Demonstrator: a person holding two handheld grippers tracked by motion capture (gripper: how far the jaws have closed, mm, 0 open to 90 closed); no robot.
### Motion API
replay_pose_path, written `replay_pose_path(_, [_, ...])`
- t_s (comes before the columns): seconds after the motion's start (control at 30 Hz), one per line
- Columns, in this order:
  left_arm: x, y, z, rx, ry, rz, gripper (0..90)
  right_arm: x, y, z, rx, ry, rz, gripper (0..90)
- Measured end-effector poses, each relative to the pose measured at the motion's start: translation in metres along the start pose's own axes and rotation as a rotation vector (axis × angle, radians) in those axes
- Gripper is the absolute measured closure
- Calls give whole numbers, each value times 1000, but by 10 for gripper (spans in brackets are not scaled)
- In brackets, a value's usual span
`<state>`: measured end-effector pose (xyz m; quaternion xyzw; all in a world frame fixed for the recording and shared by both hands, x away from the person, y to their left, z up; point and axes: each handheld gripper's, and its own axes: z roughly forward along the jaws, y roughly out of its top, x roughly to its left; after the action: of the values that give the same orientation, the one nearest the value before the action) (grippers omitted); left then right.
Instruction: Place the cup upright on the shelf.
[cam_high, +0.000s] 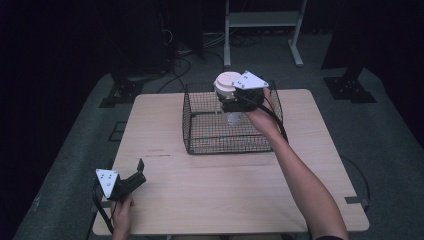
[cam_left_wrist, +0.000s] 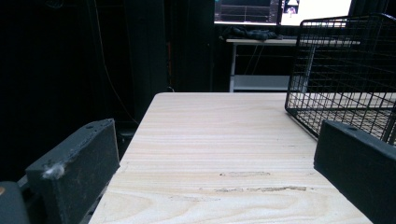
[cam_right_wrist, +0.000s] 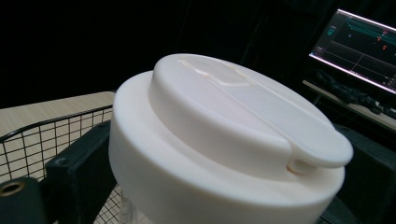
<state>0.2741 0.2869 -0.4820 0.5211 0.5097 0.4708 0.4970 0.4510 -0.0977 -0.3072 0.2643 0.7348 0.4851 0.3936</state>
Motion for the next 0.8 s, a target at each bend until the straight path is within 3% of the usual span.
replay_pose_path(0.8, [1, 0, 0, 2, -2, -2, 0, 10, -43, 36, 61, -5, 4, 42])
